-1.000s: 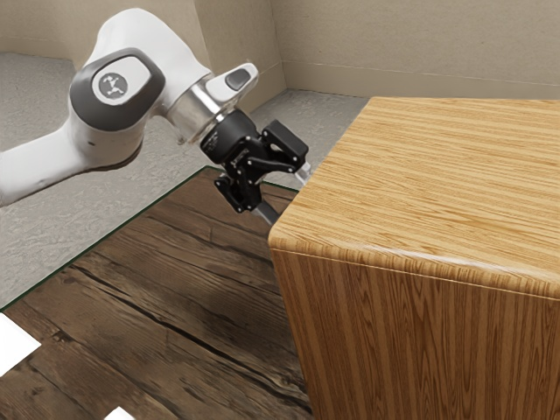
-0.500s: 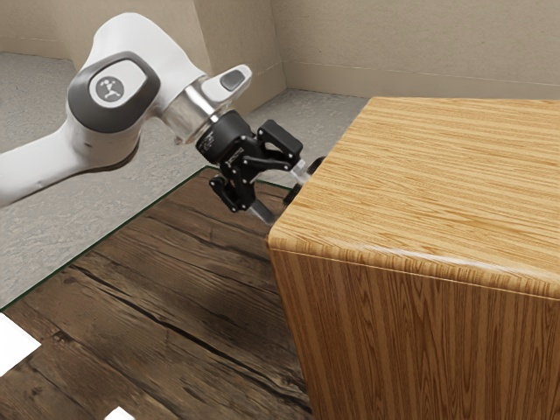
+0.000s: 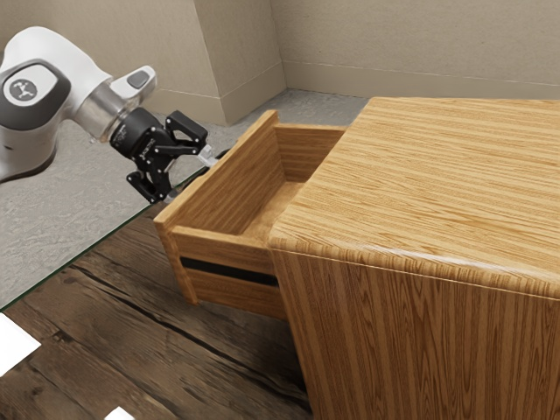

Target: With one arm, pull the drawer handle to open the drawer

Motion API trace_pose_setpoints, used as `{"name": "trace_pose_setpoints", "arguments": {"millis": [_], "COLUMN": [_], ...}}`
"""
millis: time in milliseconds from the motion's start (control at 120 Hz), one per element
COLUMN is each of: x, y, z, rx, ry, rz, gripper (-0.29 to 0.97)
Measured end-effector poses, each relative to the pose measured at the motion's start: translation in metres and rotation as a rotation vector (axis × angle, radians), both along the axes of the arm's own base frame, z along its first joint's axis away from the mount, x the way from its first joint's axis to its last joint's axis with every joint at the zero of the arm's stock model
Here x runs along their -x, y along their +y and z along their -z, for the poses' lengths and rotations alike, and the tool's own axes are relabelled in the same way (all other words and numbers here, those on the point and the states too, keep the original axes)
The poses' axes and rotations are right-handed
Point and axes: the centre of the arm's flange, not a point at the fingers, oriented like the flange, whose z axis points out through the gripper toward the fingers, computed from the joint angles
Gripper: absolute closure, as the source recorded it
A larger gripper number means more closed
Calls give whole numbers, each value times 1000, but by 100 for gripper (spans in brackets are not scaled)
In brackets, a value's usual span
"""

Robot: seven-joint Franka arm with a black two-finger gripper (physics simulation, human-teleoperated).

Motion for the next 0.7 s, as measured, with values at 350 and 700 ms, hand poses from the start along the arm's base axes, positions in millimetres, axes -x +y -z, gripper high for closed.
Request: {"name": "trace_pose_setpoints", "arguments": {"millis": [350,700], "x": [116,45], "y": [-13,-238], "z": [-161,-148], "rx": [-293,-901], "ry": [-230,-51], "rz": [-7,167], "gripper": [0,0]}}
